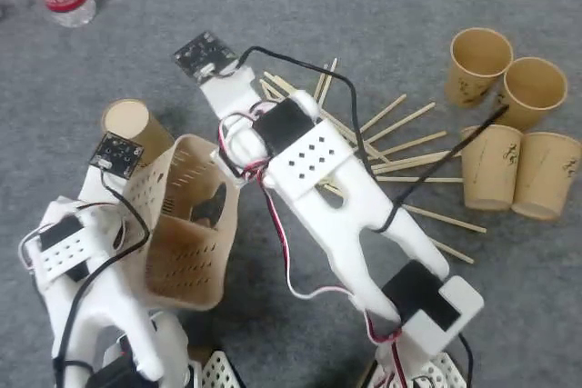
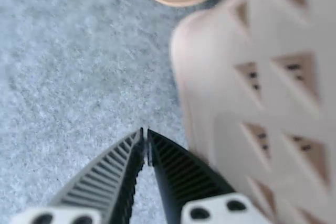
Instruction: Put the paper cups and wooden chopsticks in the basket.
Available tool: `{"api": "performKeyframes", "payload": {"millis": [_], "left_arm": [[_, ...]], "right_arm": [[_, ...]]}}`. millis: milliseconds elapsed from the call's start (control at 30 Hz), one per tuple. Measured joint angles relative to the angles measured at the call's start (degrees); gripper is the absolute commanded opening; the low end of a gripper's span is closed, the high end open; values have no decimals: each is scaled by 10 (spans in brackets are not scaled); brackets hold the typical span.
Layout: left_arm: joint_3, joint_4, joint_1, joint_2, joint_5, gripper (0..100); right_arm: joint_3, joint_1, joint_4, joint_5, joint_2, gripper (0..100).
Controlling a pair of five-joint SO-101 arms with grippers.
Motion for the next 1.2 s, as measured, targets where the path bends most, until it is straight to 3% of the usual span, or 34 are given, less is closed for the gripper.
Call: {"api": "performKeyframes", "payload": {"millis": [200,467,700,800,967,1067,1200], "left_arm": [[8,-3,3,4,0,13],[8,-3,2,5,0,13],[8,-3,2,6,0,13],[8,-3,2,6,0,13],[8,-3,2,6,0,13],[8,-3,2,6,0,13],[8,-3,2,6,0,13]], "right_arm": [[-2,-55,7,8,-56,437],[22,-70,1,10,-58,436],[78,-52,-67,11,20,429],[81,-49,-89,13,47,324],[81,-45,-100,43,60,2],[80,-39,-102,53,59,38],[78,-30,-100,54,56,8]]}}
